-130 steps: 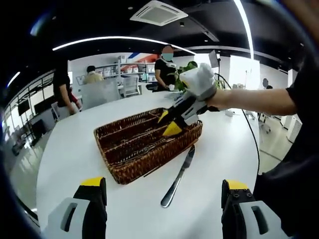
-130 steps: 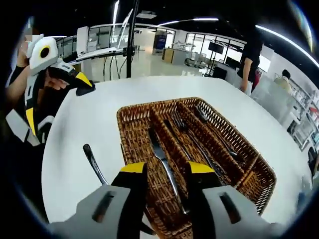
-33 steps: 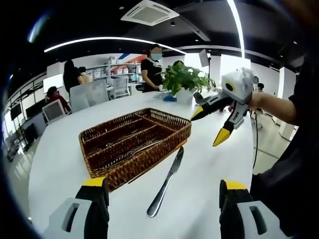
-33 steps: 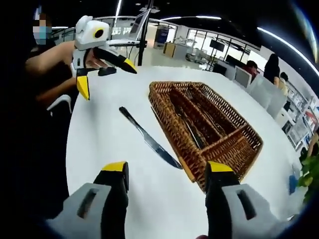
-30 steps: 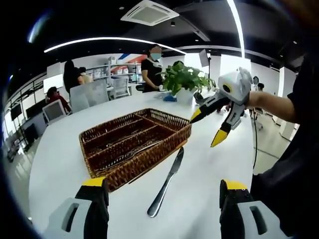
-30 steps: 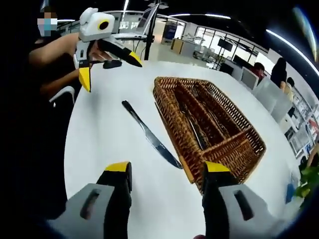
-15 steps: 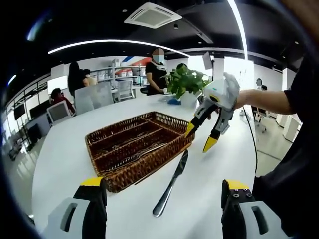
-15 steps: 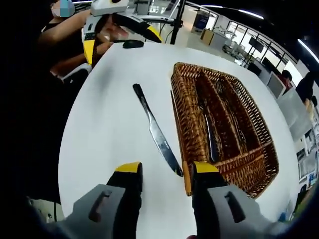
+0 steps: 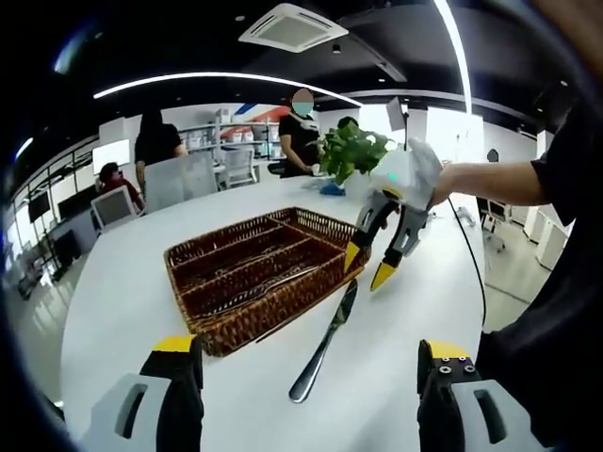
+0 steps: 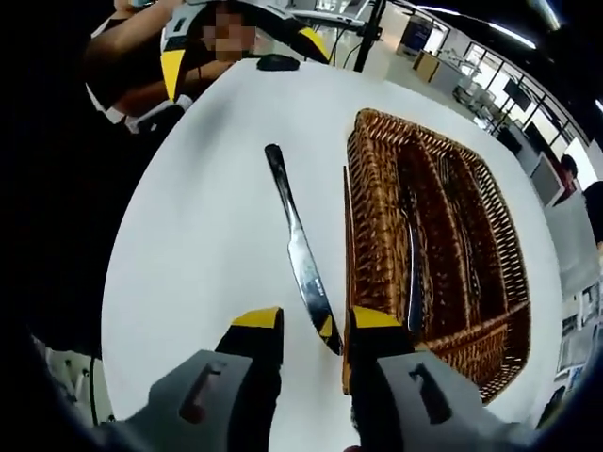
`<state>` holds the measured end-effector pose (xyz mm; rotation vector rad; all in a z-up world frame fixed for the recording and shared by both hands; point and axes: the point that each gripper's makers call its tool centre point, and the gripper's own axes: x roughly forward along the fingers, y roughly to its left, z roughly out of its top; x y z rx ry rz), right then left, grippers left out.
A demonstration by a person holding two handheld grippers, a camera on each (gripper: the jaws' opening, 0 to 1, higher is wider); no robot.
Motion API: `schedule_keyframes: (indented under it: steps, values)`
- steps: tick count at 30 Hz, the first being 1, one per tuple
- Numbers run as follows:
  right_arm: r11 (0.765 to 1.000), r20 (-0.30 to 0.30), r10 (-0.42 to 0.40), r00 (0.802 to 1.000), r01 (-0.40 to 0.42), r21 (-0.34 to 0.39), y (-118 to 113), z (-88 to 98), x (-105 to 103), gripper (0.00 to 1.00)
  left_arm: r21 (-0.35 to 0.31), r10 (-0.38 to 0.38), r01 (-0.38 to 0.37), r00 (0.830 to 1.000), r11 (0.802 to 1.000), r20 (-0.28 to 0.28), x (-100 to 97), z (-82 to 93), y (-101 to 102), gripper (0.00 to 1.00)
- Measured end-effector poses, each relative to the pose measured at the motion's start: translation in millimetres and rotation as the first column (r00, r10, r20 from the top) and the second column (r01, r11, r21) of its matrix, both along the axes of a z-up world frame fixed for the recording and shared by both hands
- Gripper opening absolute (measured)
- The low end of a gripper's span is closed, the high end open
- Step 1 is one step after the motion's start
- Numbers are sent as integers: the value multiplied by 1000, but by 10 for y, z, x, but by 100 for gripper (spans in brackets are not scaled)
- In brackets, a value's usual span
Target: Arrange the knives, forks, and spoons in their matching storage slots by inserting each utensil handle-first until every utensil is classified and aligned in the correct compartment
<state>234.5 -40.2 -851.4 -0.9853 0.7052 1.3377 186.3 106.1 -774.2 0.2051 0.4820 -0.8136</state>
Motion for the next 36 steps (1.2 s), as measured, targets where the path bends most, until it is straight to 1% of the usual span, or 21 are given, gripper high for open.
schedule_keyframes:
  steps: [3, 5, 9, 16, 21, 25, 29, 31, 33, 36]
  values:
    - [999, -14, 23, 1000, -23, -31, 5, -56, -5, 24, -1, -3, 3, 1000, 1000, -7, -12, -20, -17, 98]
    - [999, -17, 31, 999, -31, -41, 14, -73, 0, 24, -4, -8, 8, 1000, 1000, -9, -22, -24, -31, 98]
    - [996, -41, 61, 997, -64, -68, 29, -128, 8, 24, 0, -12, 12, 1000, 1000, -14, -31, -45, -33, 97]
    - [987, -46, 112, 993, -117, -114, 76, -200, 34, 18, 6, -15, 15, 1000, 1000, -24, -46, -77, -27, 97]
    - [979, -43, 143, 989, -148, -143, 100, -241, 41, 17, 10, -18, 19, 999, 1000, -35, -68, -110, -26, 96]
    - [977, -71, 142, 987, -151, -152, 120, -246, 49, 15, 15, -17, 17, 999, 1000, -44, -67, -140, -16, 96]
    - [979, -138, 101, 985, -124, -163, 112, -265, 23, 11, 18, -20, 20, 998, 1000, -52, -66, -168, -26, 96]
    - [980, -150, 85, 985, -109, -165, 113, -266, 37, 13, 18, -21, 22, 998, 1000, -55, -69, -177, -30, 95]
    - [979, -137, 92, 986, -115, -170, 116, -261, 51, 15, 17, -22, 23, 998, 1000, -60, -77, -188, -32, 95]
    - [981, -148, 67, 987, -92, -173, 116, -263, 37, 13, 22, -22, 24, 998, 999, -66, -75, -211, -22, 95]
